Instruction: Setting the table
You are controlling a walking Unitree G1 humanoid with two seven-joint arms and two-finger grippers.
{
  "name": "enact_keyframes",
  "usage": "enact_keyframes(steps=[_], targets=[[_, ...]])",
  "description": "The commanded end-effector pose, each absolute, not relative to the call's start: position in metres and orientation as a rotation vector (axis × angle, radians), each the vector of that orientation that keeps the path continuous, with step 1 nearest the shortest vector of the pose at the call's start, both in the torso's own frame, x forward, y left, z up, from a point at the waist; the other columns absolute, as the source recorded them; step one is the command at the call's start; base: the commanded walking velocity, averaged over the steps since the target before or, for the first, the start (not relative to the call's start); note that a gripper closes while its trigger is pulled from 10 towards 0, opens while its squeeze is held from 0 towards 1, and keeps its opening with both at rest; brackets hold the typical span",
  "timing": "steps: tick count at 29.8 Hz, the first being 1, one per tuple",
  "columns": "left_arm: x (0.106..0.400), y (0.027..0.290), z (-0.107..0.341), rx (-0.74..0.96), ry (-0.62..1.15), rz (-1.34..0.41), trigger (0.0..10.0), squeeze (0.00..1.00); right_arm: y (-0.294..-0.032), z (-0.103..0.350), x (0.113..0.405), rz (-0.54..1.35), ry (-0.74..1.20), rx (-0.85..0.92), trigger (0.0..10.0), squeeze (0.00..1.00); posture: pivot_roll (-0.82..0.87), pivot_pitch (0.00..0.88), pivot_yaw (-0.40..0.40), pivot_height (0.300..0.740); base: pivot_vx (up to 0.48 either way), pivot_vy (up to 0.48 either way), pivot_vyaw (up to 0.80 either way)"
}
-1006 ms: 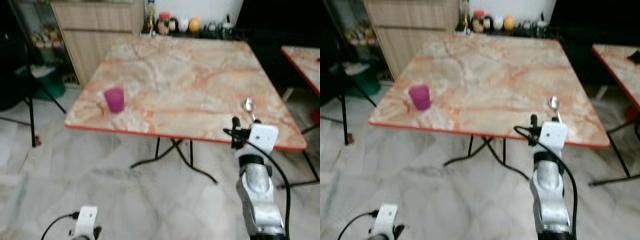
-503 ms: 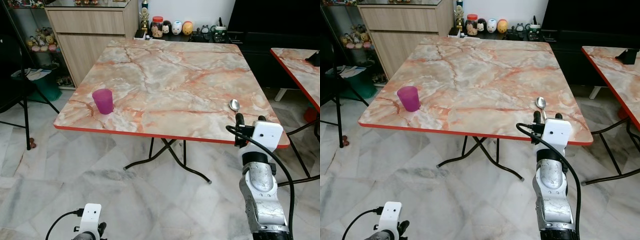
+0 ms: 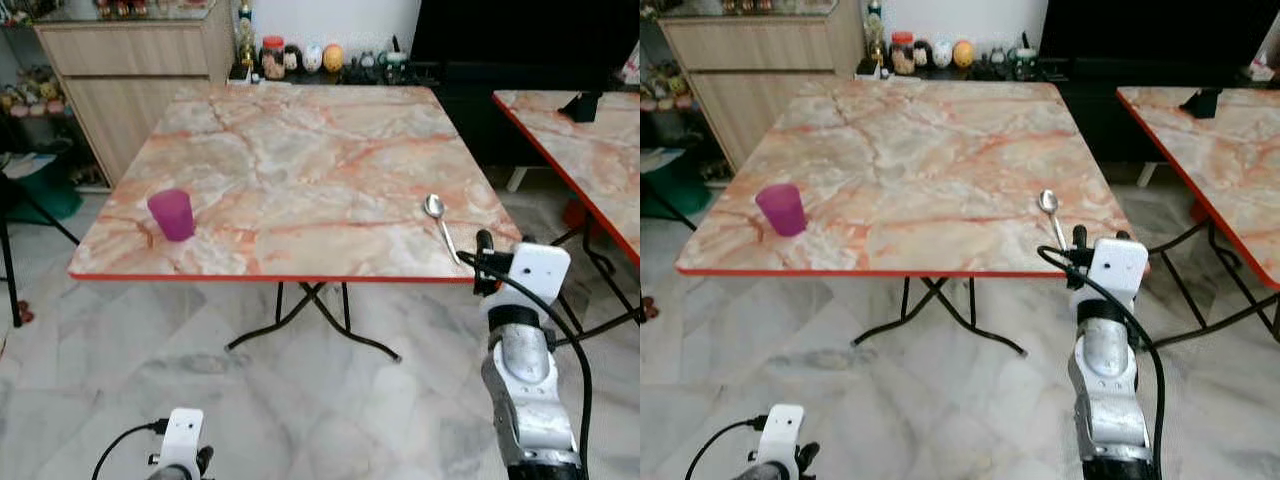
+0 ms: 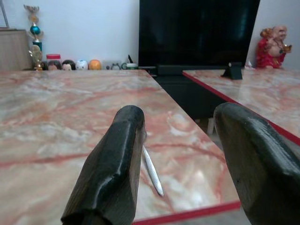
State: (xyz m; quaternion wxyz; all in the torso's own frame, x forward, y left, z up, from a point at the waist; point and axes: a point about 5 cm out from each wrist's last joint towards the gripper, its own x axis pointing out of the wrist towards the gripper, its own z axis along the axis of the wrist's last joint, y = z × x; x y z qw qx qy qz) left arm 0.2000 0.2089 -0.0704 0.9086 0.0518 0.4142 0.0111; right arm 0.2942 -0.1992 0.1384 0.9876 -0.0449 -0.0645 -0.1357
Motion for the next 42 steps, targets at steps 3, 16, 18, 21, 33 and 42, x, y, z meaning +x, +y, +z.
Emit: enact_keyframes(steps=[3,16,18,21,33,42], targets=[[0.1979,0.2096,-0.0716,0.113,0.865,0.022,10.0,0.0,-0.1978,0.1428,0.2957,-0.27,-0.141,-0.092,10.0,0.0,0.0,0.0,-0.025,0.74,0.284,0.0,0.0],[0.1974,0.21,-0.0718,0.11,0.866,0.023,10.0,0.0,-0.1974,0.1418,0.2957,-0.275,-0.135,-0.095,10.0,0.0,0.0,0.0,-0.026,0.74,0.293,0.0,0.0],[0.1974,0.2101,-0.0718,0.111,0.867,0.023,10.0,0.0,-0.1967,0.1417,0.2958,-0.273,-0.135,-0.094,10.0,0.0,0.0,0.0,-0.026,0.74,0.292,0.0,0.0],[0.1976,0.2101,-0.0717,0.113,0.866,0.023,10.0,0.0,-0.1961,0.1414,0.2958,-0.27,-0.134,-0.096,10.0,0.0,0.0,0.0,-0.026,0.74,0.296,0.0,0.0],[0.198,0.2087,-0.0718,0.114,0.867,0.019,10.0,0.0,-0.1991,0.1417,0.2947,-0.282,-0.131,-0.093,10.0,0.0,0.0,0.0,-0.025,0.74,0.24,0.0,0.0],[0.198,0.2083,-0.0717,0.102,0.862,0.019,10.0,0.0,-0.2006,0.1408,0.2938,-0.284,-0.123,-0.085,10.0,0.0,-0.01,0.0,-0.025,0.74,0.0,0.0,0.0]])
